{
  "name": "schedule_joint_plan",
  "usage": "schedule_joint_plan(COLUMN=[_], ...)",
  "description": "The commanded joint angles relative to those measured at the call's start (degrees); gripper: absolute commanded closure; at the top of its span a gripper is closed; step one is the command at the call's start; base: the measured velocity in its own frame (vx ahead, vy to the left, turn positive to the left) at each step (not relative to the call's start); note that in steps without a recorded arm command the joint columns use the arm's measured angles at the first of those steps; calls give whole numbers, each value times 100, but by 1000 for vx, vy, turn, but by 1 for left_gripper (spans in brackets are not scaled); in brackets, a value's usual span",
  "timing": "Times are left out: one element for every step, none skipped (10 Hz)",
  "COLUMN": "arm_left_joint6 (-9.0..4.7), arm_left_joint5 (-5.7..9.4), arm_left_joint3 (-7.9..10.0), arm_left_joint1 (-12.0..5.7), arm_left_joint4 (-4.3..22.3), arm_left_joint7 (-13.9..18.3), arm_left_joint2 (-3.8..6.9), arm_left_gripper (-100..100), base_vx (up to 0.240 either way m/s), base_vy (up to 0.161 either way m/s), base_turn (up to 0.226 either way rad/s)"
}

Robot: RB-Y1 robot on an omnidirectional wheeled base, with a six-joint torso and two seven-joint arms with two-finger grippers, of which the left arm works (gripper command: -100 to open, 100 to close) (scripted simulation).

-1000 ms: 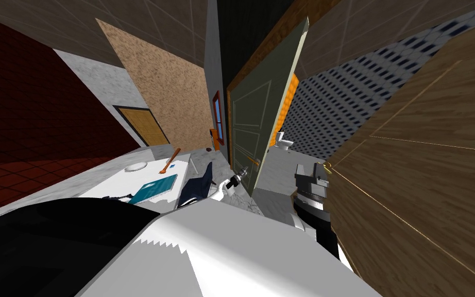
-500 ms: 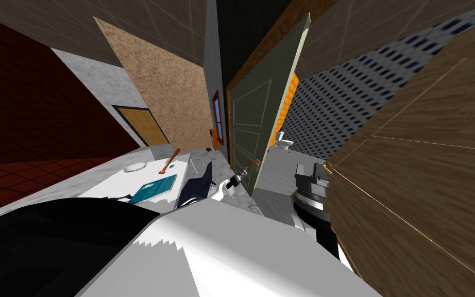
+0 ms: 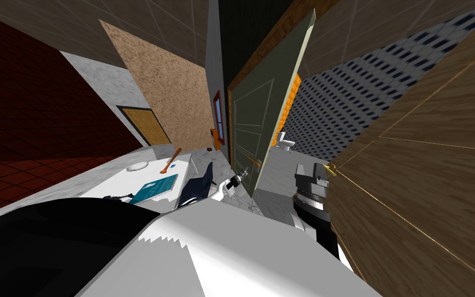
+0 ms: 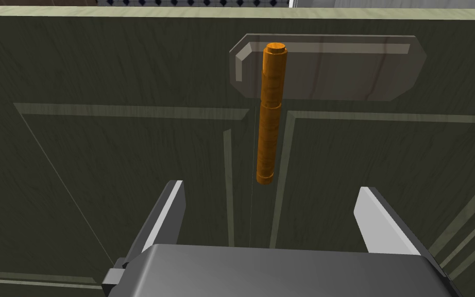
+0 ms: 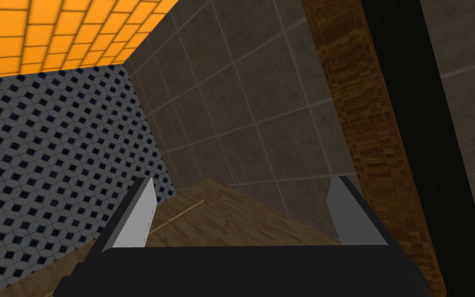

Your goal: Push the door open

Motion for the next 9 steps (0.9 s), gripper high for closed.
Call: schedule_joint_plan(arm_left_joint6=[-9,-9,-9,-9,-9,-9,-9,-12,-12], arm_left_joint5=[-1,-1,-1,-1,-1,-1,-1,-16,-16], arm_left_joint3=[-3,-3,-3,-3,-3,-3,-3,-132,-132], arm_left_joint1=[-1,-1,-1,-1,-1,-1,-1,-3,-3], arm_left_joint4=[9,9,9,9,9,9,9,-29,-29], arm_left_joint7=[0,0,0,0,0,0,0,73,73], arm_left_joint2=[-1,-1,-1,-1,-1,-1,-1,45,45], arm_left_gripper=[-100,-100,-100,-100,-100,-100,-100,-100,-100], base_vx=[19,9,10,11,-3,0,0,30,30], base_vy=[-5,4,9,-5,-6,0,0,17,21], base_turn=[-18,15,32,-19,-24,0,0,62,78])
